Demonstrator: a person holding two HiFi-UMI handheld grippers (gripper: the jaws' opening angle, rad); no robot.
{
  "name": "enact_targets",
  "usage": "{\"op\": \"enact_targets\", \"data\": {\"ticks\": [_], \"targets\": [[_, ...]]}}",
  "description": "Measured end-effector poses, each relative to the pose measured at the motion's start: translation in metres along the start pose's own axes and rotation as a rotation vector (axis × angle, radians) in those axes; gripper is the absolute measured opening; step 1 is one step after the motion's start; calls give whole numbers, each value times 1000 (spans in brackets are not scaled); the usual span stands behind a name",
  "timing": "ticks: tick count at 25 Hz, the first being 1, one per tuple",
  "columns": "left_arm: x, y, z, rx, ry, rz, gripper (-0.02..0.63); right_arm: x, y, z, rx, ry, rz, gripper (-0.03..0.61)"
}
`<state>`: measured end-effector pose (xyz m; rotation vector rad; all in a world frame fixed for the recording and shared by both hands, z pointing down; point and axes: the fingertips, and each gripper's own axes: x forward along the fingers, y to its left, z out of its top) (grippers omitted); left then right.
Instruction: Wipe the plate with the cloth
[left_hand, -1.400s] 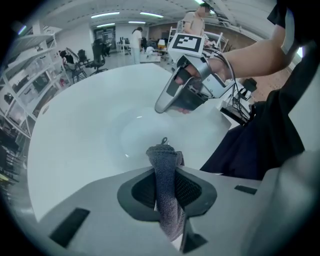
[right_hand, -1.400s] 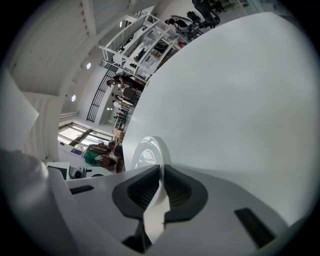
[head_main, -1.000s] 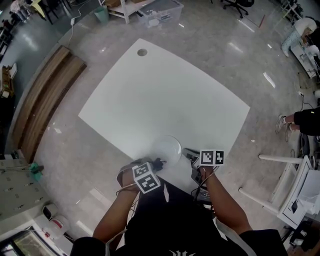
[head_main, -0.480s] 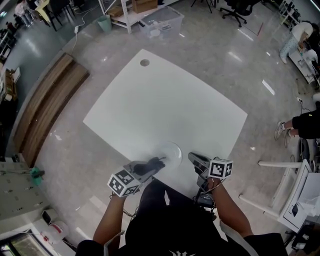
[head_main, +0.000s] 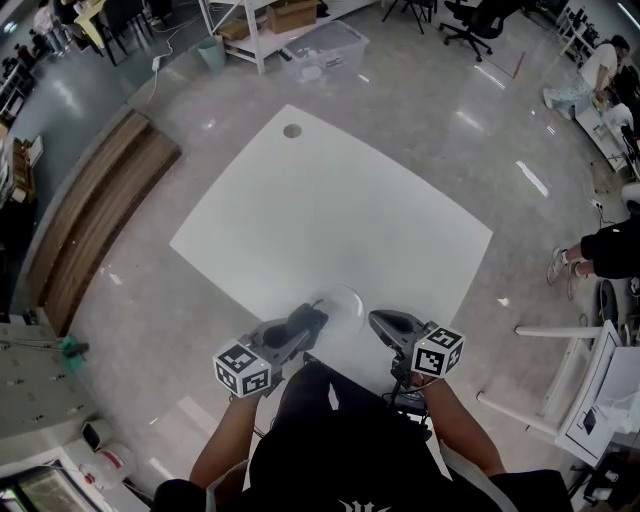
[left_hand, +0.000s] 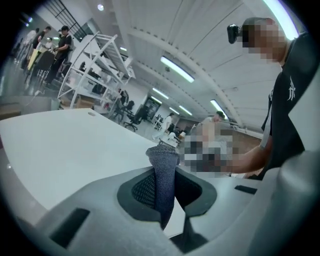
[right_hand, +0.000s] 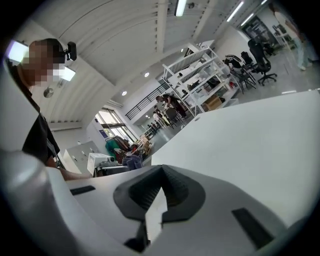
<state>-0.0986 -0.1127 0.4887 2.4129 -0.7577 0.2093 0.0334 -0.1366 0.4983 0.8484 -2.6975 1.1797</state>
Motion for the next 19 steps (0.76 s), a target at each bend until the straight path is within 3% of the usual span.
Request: {"op": "enact_targets", "data": {"ticks": [6,13,19], "targets": [[-11,-1,-2,8,-23,4,52,-1,14,8,-73,12,17,3],[-18,-1,1,-6,-51,-23,52,0,10,9,-36,-22,3,3],[-24,1,3,-4,-48,-47,52,4,13,7,-68,-32,-15,3]]}}
